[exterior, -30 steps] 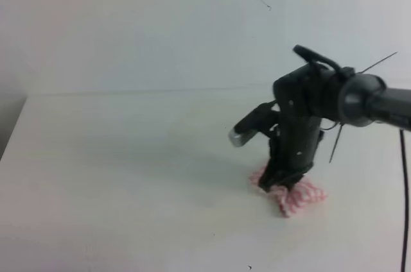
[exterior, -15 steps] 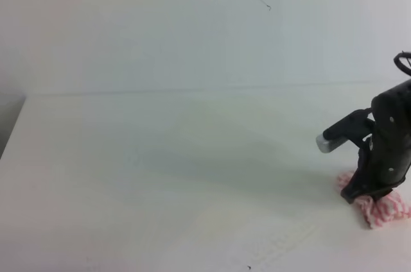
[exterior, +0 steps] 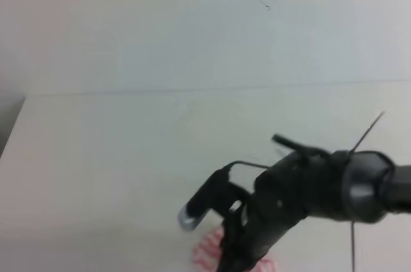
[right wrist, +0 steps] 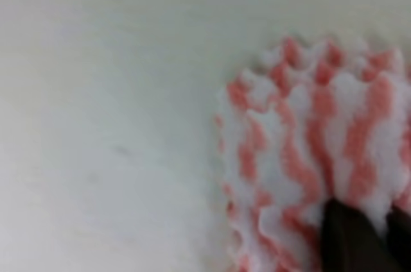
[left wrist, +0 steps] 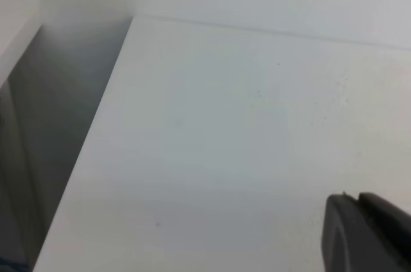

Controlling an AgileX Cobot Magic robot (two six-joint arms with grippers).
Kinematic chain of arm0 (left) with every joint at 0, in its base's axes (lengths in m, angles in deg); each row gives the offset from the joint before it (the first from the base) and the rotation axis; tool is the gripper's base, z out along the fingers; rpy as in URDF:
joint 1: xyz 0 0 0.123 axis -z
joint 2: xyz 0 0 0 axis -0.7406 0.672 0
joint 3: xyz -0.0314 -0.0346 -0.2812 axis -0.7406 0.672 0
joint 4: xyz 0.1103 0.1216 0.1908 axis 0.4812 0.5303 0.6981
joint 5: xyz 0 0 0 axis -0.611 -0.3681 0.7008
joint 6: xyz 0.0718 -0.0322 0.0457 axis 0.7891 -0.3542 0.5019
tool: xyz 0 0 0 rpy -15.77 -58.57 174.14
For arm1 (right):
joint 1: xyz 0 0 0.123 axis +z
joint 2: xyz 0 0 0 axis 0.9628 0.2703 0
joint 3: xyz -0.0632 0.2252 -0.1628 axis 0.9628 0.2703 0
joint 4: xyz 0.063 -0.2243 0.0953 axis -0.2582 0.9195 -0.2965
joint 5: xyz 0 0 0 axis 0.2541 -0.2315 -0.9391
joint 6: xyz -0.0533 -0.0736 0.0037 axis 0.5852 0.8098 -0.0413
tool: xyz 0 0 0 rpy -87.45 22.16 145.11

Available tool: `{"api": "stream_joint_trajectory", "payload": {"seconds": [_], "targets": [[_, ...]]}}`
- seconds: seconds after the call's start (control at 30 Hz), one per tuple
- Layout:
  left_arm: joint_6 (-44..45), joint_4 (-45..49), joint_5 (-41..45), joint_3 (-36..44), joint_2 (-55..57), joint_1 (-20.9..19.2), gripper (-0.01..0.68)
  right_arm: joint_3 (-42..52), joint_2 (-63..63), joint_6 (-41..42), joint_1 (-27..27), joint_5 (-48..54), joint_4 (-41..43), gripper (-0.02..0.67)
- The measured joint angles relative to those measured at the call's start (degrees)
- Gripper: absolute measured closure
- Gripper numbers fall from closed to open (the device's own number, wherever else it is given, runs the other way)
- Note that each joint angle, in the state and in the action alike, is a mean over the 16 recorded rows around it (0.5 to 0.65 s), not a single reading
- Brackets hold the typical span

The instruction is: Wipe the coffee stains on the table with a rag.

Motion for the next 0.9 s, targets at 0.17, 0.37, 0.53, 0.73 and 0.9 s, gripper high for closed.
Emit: {"api": "stream_joint_trajectory", "payload": {"seconds": [0.17,0.37,0.53,0.73,0.9], "targets": [[0.0,0.0,-0.1,0.2,-0.1,0.0,0.672,-5.9,2.7,0.1,8.6,-0.5,1.2,0.63],[0.0,0.0,-0.1,0.2,-0.1,0.0,0.672,-17.5,8.8,-1.1,12.1,4.1,7.9,0.632],[0.0,0.0,-0.1,0.2,-0.1,0.0,0.672,-26.8,14.1,-3.6,9.4,10.1,15.4,0.633],[0.0,0.0,-0.1,0.2,-0.1,0.0,0.672,-33.2,18.0,-8.5,2.4,17.2,22.3,0.632],[0.0,0.0,-0.1,0.2,-0.1,0.0,0.672,-34.5,18.9,-12.8,-3.2,21.1,24.3,0.63]]}}
